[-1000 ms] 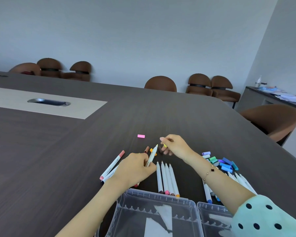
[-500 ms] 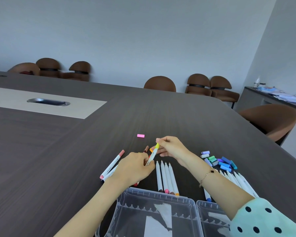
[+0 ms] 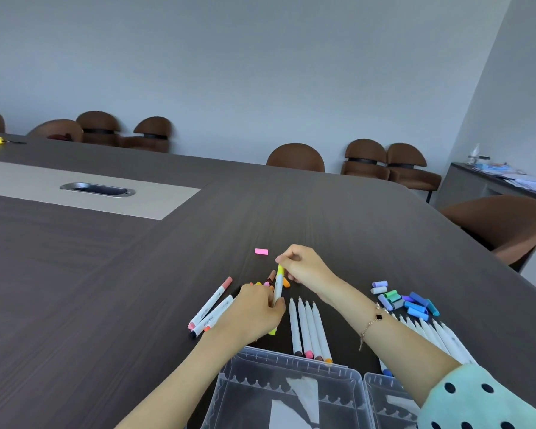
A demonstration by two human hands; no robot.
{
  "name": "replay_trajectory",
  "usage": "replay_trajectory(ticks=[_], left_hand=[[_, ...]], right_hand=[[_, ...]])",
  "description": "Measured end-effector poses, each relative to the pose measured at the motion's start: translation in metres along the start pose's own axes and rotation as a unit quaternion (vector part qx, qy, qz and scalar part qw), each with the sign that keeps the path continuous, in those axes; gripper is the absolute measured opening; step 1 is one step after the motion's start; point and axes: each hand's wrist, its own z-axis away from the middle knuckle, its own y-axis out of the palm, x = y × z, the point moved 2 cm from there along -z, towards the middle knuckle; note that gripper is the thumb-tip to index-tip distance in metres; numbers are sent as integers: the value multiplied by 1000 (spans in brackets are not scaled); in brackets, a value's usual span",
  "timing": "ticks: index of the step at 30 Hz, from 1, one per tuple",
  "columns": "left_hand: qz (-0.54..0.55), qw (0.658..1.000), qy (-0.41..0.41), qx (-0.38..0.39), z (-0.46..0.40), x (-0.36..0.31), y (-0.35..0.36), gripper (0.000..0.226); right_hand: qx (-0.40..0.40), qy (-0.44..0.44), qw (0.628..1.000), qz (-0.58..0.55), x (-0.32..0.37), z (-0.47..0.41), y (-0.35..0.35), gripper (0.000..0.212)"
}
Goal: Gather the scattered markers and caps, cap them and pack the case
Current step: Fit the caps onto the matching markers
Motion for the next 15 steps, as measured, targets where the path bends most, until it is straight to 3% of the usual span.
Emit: replay_trajectory(ticks=[7, 12, 15], left_hand=[[24, 1000, -11, 5, 1, -8, 5, 36], [-151, 988, -17, 6, 4, -10, 0, 49], [-198, 980, -17, -30, 6, -11, 0, 52]], right_hand=[[29, 7, 999, -21, -6, 4, -11, 14], [75, -12, 993, 86, -18, 5, -17, 20], [42, -23, 992, 121, -22, -5, -26, 22]])
